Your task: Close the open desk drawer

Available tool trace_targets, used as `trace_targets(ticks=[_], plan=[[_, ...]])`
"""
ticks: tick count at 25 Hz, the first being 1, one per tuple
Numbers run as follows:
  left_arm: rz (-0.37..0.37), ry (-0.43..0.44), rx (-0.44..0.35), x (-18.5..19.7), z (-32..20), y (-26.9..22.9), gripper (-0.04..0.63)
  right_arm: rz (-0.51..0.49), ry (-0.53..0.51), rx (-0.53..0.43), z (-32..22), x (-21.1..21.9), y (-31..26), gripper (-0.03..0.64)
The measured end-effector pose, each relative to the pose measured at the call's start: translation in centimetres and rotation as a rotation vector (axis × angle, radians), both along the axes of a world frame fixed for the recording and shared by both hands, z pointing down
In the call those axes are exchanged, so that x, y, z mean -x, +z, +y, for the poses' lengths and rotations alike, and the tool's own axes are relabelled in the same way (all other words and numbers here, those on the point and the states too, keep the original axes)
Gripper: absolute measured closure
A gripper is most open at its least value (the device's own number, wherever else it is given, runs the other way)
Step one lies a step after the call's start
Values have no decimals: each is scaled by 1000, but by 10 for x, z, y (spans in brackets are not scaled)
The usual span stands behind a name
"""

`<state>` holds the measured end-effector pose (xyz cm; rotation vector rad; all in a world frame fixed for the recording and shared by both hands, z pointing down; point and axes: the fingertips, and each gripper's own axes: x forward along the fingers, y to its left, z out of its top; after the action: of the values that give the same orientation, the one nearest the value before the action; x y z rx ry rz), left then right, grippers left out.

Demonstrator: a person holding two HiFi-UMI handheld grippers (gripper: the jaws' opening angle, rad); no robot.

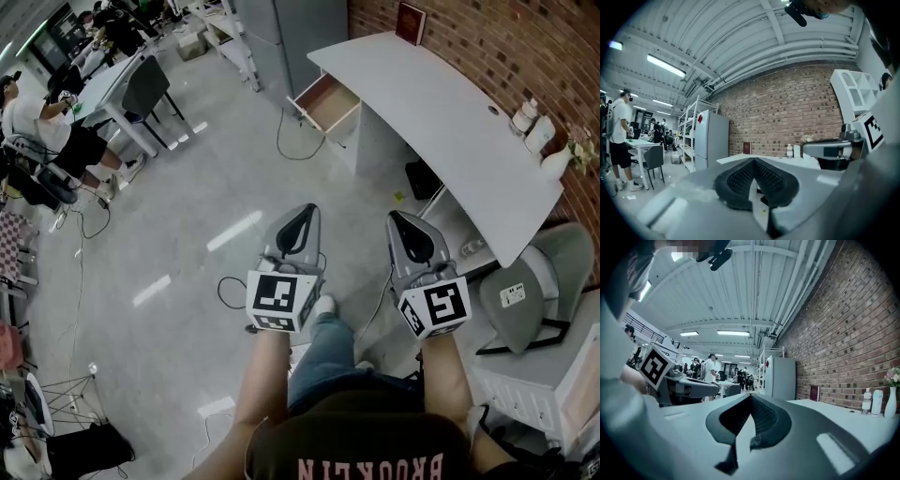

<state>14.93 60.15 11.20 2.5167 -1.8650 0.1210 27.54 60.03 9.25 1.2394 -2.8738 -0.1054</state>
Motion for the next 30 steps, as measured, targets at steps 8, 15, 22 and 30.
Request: trace_targets(ticks=[8, 15, 22, 30], plan=[[23, 16, 14, 52, -117, 2, 598, 16, 14, 25, -114, 52, 3, 620], [39, 41, 23, 97, -189, 3, 598, 30, 46, 34, -177, 95, 5, 620], [37, 62, 47, 111, -221, 12, 598, 22, 58, 77, -212, 113, 19, 620], [41, 49, 76, 130, -266, 26, 598, 23, 60, 107, -262, 123, 32, 620]])
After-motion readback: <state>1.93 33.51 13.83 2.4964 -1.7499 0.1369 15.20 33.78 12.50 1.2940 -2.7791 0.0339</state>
